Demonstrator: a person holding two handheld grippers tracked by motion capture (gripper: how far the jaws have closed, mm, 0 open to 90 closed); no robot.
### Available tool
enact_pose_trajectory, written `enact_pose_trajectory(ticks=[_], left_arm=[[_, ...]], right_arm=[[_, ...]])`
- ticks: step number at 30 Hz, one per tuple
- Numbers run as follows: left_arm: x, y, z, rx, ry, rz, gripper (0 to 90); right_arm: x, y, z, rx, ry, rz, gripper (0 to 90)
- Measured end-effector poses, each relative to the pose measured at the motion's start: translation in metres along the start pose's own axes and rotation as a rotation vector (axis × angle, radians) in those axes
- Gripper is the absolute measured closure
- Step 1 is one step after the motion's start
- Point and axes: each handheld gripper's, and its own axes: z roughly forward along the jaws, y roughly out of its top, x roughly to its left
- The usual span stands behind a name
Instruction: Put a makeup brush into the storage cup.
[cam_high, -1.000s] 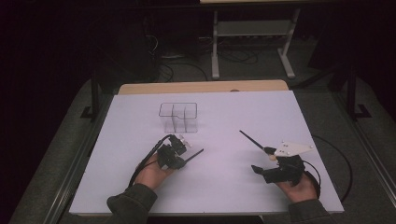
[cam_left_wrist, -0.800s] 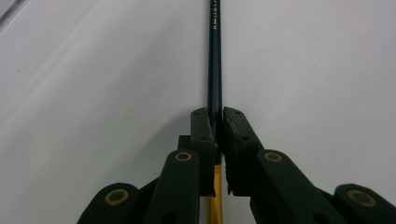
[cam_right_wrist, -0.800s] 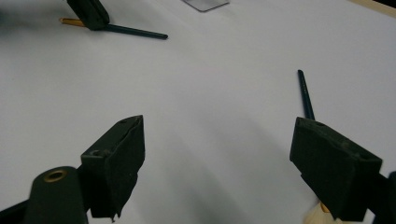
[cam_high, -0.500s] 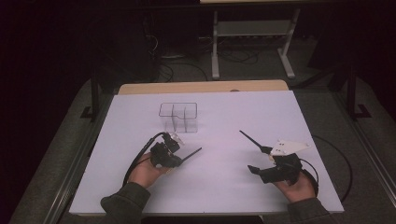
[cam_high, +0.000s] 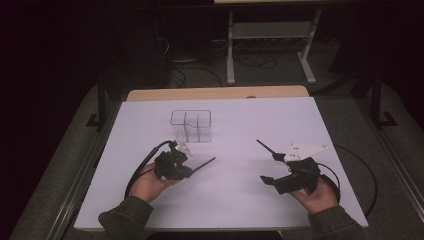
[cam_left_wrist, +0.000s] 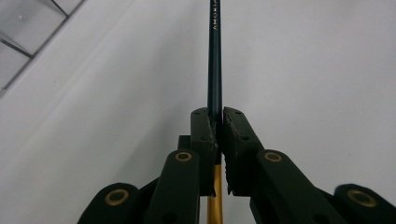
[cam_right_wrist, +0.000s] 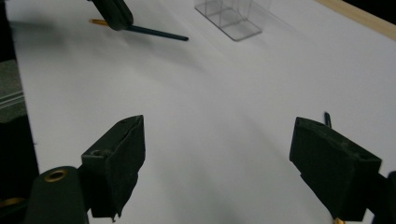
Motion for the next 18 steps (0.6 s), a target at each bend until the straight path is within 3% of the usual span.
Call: enact_pose_trajectory(ticks=[8,18], left_arm=[[-0.004,0.002,-0.011,-0.025,-0.032,0.032,83.4],[-0.003,0.003,-0.024,-0.050,-0.065,0.068,83.4]], right_arm=[[0.004,0.026,0.003,0.008,0.050,-0.040,17.8],[0.008,0.060,0.010,0.057,0.123,-0.110,20.0]])
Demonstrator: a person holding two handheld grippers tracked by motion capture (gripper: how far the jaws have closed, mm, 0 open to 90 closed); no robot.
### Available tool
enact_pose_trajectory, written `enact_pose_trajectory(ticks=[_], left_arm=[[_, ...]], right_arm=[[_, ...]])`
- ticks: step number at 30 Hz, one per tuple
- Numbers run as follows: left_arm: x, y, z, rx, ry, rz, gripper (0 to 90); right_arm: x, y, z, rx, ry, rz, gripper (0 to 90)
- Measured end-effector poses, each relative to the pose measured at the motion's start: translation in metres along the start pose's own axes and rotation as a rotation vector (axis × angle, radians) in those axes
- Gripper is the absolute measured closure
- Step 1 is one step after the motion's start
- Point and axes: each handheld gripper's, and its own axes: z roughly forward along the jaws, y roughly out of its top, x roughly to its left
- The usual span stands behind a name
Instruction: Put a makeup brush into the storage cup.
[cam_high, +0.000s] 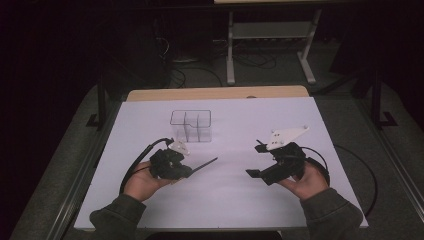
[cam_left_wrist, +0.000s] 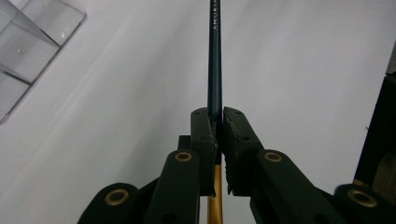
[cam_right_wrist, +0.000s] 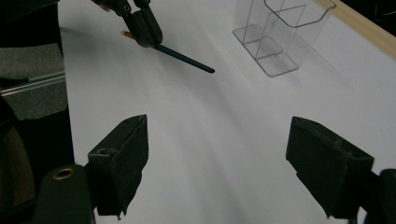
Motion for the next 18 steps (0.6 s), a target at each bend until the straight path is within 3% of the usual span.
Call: enact_pose_trajectory(ticks=[3,5,10,18], left_arm=[[-0.002,0.002,-0.003,-0.014,-0.009,0.002,83.4],[-0.004,0.002,-0.004,-0.033,-0.048,0.012,83.4],[-0.009,0.004,-0.003,-0.055,-0.081,0.062,83.4],[-0.016,0.009,-0.002,-0.065,-0.091,0.123,83.4]], right_arm=[[-0.001,0.010,0.002,0.009,0.019,-0.015,20.6],[-0.001,0.015,0.005,0.014,0.036,-0.022,20.9],[0.002,0.023,0.016,0.052,0.086,-0.055,23.1],[0.008,0.034,0.034,0.109,0.157,-0.127,25.6]])
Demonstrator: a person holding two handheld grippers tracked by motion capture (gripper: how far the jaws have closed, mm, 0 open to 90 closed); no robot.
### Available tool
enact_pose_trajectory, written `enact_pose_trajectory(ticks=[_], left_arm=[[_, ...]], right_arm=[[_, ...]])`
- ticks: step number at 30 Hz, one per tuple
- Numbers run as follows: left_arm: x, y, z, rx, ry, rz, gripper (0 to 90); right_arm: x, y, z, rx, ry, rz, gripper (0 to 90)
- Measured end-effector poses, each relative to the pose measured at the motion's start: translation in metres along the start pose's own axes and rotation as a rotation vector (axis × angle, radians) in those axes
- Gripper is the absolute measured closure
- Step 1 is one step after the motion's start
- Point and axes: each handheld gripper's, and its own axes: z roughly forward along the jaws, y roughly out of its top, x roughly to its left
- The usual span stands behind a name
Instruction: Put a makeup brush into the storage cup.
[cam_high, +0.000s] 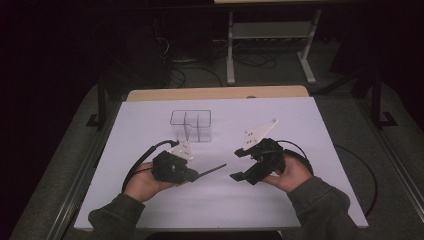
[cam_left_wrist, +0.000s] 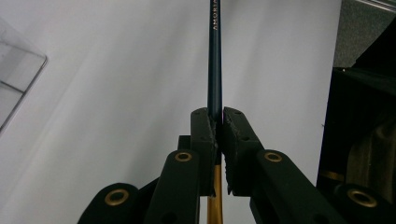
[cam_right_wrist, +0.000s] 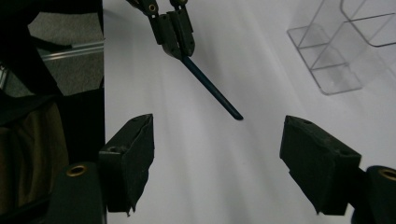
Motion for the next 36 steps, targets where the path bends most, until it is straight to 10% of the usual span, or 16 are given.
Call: enact_pose_trajectory(ticks=[36], left_arm=[[-0.034,0.027,0.022,0.030,-0.095,0.221,83.4]], right_arm=[[0.005,0.000,0.049,0.158,0.267,-0.125,68.1]])
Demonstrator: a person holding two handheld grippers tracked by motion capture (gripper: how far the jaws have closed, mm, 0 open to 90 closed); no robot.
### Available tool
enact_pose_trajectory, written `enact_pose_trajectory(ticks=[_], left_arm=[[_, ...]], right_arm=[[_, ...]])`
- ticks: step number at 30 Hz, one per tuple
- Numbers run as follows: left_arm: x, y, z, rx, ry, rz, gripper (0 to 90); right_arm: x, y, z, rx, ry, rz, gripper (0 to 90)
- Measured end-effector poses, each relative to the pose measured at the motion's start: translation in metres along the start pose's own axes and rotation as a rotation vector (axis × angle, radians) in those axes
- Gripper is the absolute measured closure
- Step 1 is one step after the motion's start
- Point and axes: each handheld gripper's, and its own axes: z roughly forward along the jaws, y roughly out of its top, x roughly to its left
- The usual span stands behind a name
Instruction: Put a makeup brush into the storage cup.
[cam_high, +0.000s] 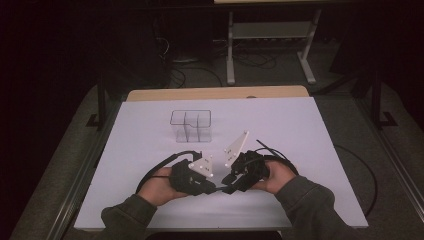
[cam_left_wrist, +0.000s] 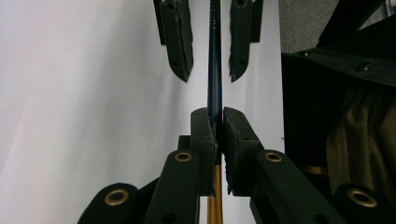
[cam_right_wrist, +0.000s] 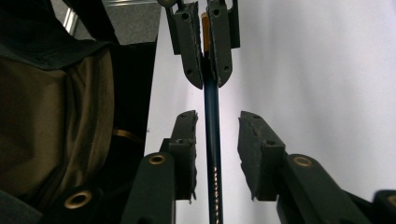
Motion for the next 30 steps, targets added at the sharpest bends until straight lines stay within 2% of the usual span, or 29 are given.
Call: enact_pose_trajectory(ticks=[9,10,14,17,22,24,25,29,30], left_arm=[[-0.0016,0.0016,0.0016,0.007,-0.015,0.002,83.4],[-0.0018,0.0020,0.0016,0.009,-0.016,0.004,83.4],[-0.0009,0.0024,0.0015,0.004,-0.025,0.007,83.4],[-0.0002,0.0026,0.0014,0.007,-0.027,0.013,83.4],[0.0005,0.0026,0.0015,0.003,-0.036,0.006,83.2],[0.0015,0.0030,0.0010,0.013,-0.041,0.017,82.4],[0.0016,0.0028,0.0013,0.014,-0.043,0.007,81.7],[0.0013,0.0005,0.0028,0.039,-0.039,-0.014,73.0],[0.0014,-0.0006,0.0021,0.029,-0.030,-0.017,71.6]], right_arm=[[0.0017,-0.0007,0.0037,-0.001,0.030,-0.019,76.9],[0.0031,-0.0006,0.0031,0.004,0.038,-0.003,78.4],[0.0027,-0.0011,0.0037,0.000,0.036,-0.019,81.4],[0.0020,-0.0020,0.0046,0.002,0.052,0.002,82.5],[0.0027,-0.0028,0.0038,0.004,0.035,-0.005,82.9],[0.0033,-0.0032,0.0038,0.002,0.041,-0.011,83.0],[0.0038,-0.0035,0.0039,-0.002,0.034,-0.017,83.0],[0.0038,-0.0059,0.0014,-0.018,0.012,-0.033,83.0],[0.0042,-0.0068,0.0001,-0.021,0.006,-0.032,83.0]])
